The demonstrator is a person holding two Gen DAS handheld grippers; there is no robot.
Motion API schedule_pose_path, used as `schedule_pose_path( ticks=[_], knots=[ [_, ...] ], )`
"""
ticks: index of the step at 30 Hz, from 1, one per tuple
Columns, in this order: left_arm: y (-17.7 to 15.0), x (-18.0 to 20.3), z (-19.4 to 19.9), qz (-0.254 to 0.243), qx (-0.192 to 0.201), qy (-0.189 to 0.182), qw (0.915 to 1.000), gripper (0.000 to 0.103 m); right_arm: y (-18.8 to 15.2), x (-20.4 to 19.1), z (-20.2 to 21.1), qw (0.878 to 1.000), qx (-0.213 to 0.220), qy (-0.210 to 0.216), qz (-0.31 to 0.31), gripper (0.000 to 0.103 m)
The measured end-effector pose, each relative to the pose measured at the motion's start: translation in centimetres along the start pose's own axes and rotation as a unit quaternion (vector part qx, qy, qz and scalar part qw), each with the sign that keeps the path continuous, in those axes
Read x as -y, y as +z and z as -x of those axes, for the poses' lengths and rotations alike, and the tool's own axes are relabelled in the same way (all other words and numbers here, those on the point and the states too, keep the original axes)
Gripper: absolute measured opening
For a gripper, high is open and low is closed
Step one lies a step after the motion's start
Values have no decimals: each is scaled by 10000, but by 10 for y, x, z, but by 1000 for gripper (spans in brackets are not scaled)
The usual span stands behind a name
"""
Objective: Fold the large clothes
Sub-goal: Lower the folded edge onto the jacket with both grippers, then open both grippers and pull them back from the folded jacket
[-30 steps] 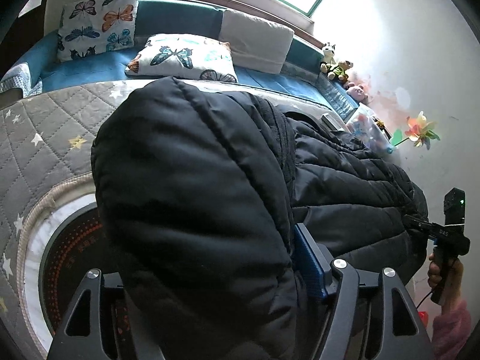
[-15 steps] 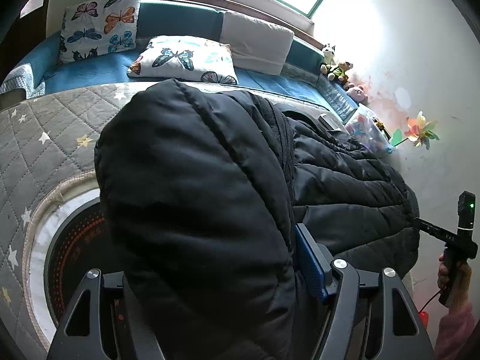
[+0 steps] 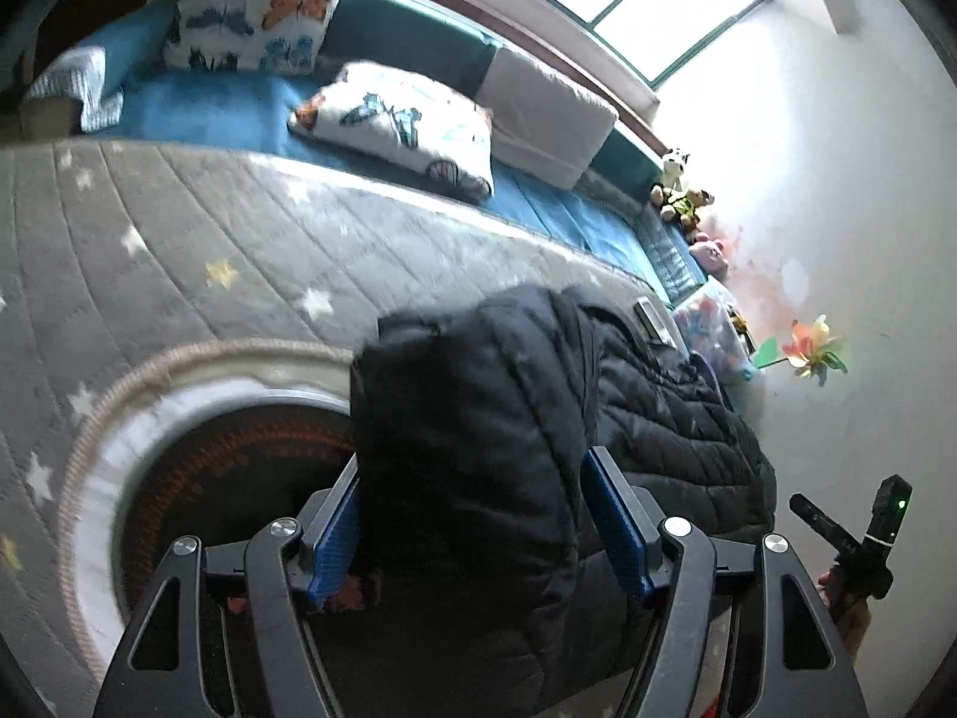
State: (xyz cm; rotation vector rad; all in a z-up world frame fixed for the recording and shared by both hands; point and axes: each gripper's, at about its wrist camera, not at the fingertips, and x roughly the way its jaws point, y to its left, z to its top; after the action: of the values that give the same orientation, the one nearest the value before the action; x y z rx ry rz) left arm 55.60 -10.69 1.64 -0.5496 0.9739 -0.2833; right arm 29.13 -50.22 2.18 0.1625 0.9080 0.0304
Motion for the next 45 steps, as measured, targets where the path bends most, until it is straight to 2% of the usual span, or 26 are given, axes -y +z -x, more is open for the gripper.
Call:
schedule_pose_path(
  ticks=[5,8,12,16,19,23,27,31,34,37,39,42,45],
  knots=[
    [2,5,21,-245,113,242,9993,74,3,-12,-15,9999,-4,143,-41,80],
    [3,14,40,-514,314,422,9973,74,4,-16,-28,9999,-106,42,14,80],
    [3,33,69,-864,615,337,9938,74,-2,-8,-69,9980,-607,-189,-15,81],
    [2,53,83,-1198,551,61,9912,74,-3,-7,-72,9976,-636,-236,-155,81],
    [0,68,76,-1388,434,-5,9894,74,6,-16,-58,9981,-533,-279,-145,81],
    [-5,80,50,-1639,190,172,9862,74,20,-41,-48,9995,-322,-6,46,81],
    [-14,81,22,-1805,-57,473,9824,74,26,-57,-72,9987,-477,25,157,81],
    [-24,80,-7,-2087,-216,900,9736,74,22,-66,-100,9962,-746,-342,295,82],
    [-36,90,-9,-2348,-89,1130,9654,74,20,-73,-82,9963,-624,-451,378,82],
    [-56,107,12,-2650,264,1384,9539,74,11,-83,-53,9965,-460,-476,520,82],
    [-68,114,26,-2742,458,1415,9501,74,0,-91,-30,9961,-355,-505,630,82],
    [-95,127,63,-2801,777,1271,9484,76,-18,-100,-1,9967,-195,-428,655,82],
    [-125,135,96,-2882,1016,1082,9460,84,-39,-106,25,9975,-26,-295,635,82]
  ],
)
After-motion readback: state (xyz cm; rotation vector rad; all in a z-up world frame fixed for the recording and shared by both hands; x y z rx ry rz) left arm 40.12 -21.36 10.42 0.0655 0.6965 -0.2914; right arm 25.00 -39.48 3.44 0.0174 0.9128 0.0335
